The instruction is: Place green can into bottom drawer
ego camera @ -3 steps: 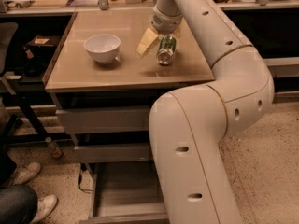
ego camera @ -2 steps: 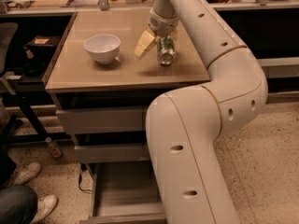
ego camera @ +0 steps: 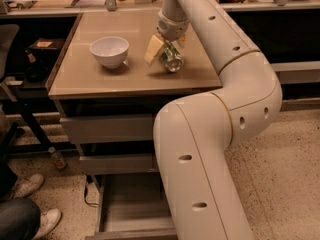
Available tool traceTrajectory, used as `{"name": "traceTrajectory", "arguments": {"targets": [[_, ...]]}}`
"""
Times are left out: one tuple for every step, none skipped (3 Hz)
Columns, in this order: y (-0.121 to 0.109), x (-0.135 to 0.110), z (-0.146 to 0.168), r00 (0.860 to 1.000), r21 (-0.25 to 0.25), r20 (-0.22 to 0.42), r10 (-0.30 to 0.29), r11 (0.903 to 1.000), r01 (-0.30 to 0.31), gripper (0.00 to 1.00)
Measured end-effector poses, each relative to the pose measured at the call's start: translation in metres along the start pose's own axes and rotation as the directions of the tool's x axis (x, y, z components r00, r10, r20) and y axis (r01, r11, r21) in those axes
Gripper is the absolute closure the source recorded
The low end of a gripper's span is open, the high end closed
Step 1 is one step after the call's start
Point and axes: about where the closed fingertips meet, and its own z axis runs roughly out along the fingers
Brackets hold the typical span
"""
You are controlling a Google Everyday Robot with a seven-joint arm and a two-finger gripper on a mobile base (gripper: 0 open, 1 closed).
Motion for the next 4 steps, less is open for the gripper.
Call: {"name": "traceTrajectory", "arguments": {"targets": [[0.0000, 0.0000, 0.0000, 1.000, 0.000, 0.000, 0.000, 1.0000, 0.000, 0.41], [0.0000, 0.0000, 0.0000, 1.000, 0.000, 0.000, 0.000, 1.0000, 0.000, 0.65], [0.0000, 0.0000, 0.0000, 1.000, 0.000, 0.000, 0.000, 1.0000, 0.000, 0.89], [0.0000, -0.0001, 0.0000, 1.000, 0.000, 0.000, 0.000, 1.0000, 0.000, 1.00]]}}
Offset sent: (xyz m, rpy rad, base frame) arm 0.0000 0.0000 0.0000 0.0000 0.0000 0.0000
